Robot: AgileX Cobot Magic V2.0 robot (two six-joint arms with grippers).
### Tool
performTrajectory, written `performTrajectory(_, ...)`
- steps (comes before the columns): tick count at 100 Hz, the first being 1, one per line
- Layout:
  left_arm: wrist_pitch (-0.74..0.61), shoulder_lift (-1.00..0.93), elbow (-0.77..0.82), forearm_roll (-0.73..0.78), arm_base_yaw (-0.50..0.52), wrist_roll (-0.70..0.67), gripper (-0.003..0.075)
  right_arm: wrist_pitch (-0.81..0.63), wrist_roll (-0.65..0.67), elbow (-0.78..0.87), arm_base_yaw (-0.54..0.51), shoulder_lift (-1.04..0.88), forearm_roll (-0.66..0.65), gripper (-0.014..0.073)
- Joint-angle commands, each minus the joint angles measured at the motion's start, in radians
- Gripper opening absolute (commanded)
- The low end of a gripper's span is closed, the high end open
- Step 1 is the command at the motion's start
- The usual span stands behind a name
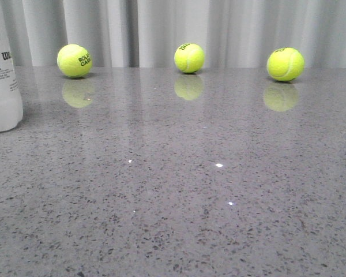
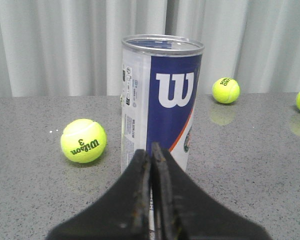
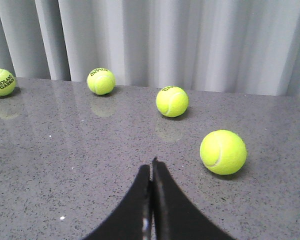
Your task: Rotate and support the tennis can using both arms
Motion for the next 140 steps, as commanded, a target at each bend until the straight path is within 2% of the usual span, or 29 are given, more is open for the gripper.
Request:
performTrajectory(1,-0.077,0.005,-0.025,-0.014,0.002,-0.010,-0.0021,-0.088,-0.003,-0.024,-0.006,0.006,-0.013,-0.0068)
performTrajectory(25,-0.081,0.005,-0.016,-0.014,-0.013,-0.010,-0.0021,-0.088,-0.003,-0.024,-0.006,0.006,-0.013,-0.0068)
performTrajectory(45,-0.185,-0.001,0.015,0.063,-0.008,-0.013,-0.0021,-0.088,-0.003,-0.024,-0.006,0.006,-0.013,-0.0068)
performTrajectory(51,-0.225,-0.001,0.035,0.122,-0.008,-0.055,-0.0021,-0.088,-0.003,-0.024,-0.006,0.006,-0.013,-0.0068)
performTrajectory(65,-0.302,-0.001,0.094,0.333,-0.008,-0.260,-0.0021,-0.088,-0.003,-0.024,-0.006,0.006,-0.013,-0.0068)
performTrajectory(71,-0.314,-0.003,0.116,0.360,-0.008,-0.301,-0.0021,-0.088,-0.003,-0.024,-0.006,0.006,-0.013,-0.0068)
performTrajectory(86,-0.312,-0.049,0.179,0.367,-0.006,-0.303,-0.0021,-0.088,-0.003,-0.024,-0.006,0.006,-0.013,-0.0068)
performTrajectory(114,-0.309,-0.227,0.309,0.380,0.107,-0.308,-0.0021,-0.088,-0.003,-0.024,-0.006,0.006,-0.013,-0.0068)
performTrajectory(128,-0.309,-0.328,0.354,0.458,0.137,-0.385,-0.0021,-0.088,-0.003,-0.024,-0.006,0.006,-0.013,-0.0068)
performTrajectory(140,-0.322,-0.374,0.391,0.462,0.154,-0.400,-0.0021,-0.088,-0.003,-0.024,-0.006,0.006,-0.013,-0.0068)
